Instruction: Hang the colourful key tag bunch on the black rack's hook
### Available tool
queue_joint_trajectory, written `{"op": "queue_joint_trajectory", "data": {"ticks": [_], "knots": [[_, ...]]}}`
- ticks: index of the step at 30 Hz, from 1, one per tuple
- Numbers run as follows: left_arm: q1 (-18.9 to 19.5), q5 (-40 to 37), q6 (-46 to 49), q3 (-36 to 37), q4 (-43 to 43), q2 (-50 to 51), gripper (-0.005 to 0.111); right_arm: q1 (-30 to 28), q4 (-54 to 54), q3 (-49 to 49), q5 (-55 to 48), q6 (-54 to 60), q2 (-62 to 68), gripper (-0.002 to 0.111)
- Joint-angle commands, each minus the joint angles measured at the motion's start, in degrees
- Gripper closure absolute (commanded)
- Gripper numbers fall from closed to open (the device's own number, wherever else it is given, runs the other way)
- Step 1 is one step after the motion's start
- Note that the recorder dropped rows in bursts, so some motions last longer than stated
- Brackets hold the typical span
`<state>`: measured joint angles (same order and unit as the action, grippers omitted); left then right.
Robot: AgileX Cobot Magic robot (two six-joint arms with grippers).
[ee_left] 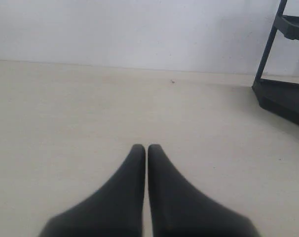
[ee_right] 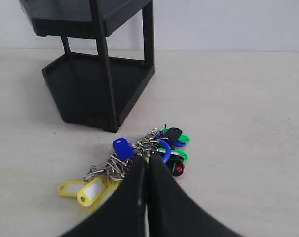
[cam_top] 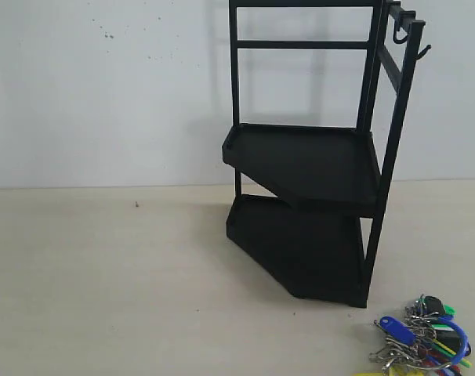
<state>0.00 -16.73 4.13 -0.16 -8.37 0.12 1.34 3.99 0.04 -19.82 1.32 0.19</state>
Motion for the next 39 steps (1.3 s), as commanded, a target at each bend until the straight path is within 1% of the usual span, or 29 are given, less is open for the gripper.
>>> {"op": "queue_joint_trajectory", "data": {"ticks": [1, 5, 11, 17, 33, 36, 39], "knots": [[-0.04, 0.43, 0.20, 0.16, 0.28, -0.12, 0.102, -0.22, -0.02, -0.04, 1.94, 0.07, -0.19, 0.108], [-0.04, 0.43, 0.20, 0.16, 0.28, -0.12, 0.102, -0.22, -0.02, -0.04, 12.18, 0.07, -0.19, 0.108], [-0.04, 0.43, 0.20, 0.16, 0.28, -0.12, 0.102, -0.22, -0.02, -0.04, 19.18, 0.32, -0.19, 0.108], [-0.04, 0.43, 0.20, 0.16, 0.28, -0.12, 0.102, -0.22, -0.02, -0.04, 37.28, 0.06, -0.19, 0.108], [-0.04, 0.43, 0.20, 0.16, 0.28, -0.12, 0.102, -0.22, 0.13, -0.04, 76.54, -1.32, -0.19, 0.108], [-0.04, 0.43, 0.20, 0.16, 0.28, -0.12, 0.102, -0.22, 2.60, -1.32, 78.41, -1.32, -0.19, 0.108], [-0.04, 0.43, 0.20, 0.16, 0.28, -0.12, 0.102, -0.22, 4.63, -7.16, 74.08, -1.32, -0.19, 0.108]]}}
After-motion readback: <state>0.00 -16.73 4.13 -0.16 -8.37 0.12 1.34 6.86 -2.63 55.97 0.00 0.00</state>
